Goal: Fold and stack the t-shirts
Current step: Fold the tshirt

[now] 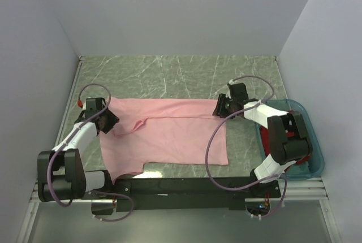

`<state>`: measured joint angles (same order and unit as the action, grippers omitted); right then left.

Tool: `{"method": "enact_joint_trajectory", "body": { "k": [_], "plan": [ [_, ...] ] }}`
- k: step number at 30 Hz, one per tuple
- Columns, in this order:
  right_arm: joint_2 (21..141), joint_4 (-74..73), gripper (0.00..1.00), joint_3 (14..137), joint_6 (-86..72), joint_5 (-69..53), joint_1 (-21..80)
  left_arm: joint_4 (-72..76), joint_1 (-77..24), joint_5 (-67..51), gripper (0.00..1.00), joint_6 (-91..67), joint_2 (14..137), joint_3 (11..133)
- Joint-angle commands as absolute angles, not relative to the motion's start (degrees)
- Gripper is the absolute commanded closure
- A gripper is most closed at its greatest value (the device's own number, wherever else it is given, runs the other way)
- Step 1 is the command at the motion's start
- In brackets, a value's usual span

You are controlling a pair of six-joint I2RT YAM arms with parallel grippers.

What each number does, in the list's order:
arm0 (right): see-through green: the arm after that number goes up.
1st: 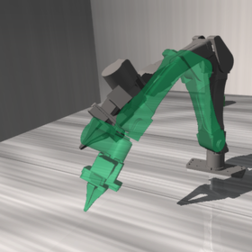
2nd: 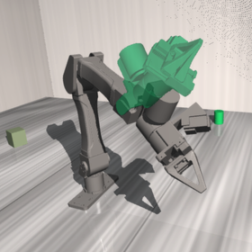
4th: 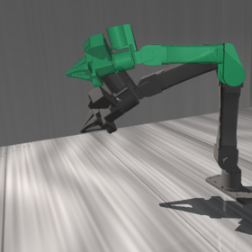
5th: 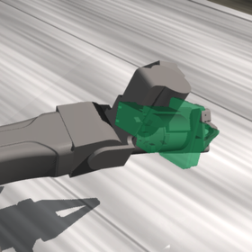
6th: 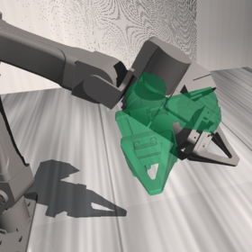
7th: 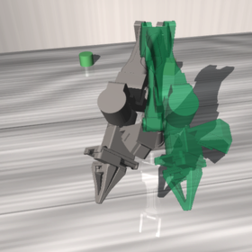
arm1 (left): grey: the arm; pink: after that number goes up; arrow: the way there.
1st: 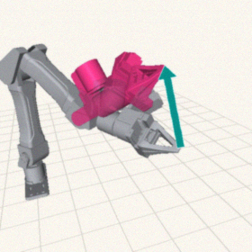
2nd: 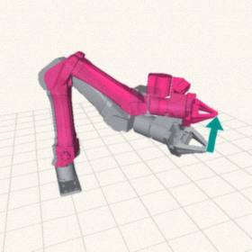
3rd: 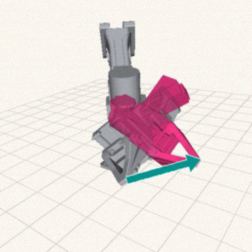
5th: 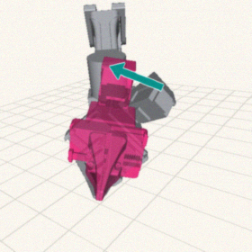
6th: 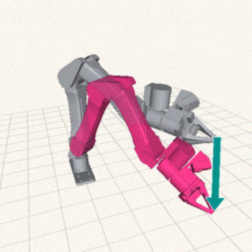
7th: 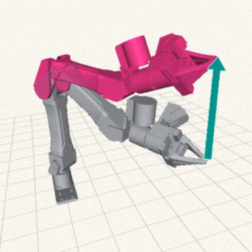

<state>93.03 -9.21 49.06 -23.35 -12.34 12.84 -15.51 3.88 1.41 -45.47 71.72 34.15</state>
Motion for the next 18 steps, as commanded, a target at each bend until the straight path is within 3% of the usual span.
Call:
{"method": "enact_joint_trajectory", "body": {
  "k": [1,6,18],
  "plan": [
    [88.86,-8.0,0.5,50.18,-21.71,-11.34,11.69,-16.35,7.02,4.12,0.5,-42.72,70.49,39.44],
    [91.92,-7.04,0.46,54.14,-21.71,-12.29,7.92,-12.67,9.58,4.31,0.28,-37.36,77.24,46.04],
    [102.65,-5.62,0.41,61.17,-26.1,-20.82,1.5,-9.31,10.11,0.53,0.28,-28.75,99.4,62.92]
  ]
}}
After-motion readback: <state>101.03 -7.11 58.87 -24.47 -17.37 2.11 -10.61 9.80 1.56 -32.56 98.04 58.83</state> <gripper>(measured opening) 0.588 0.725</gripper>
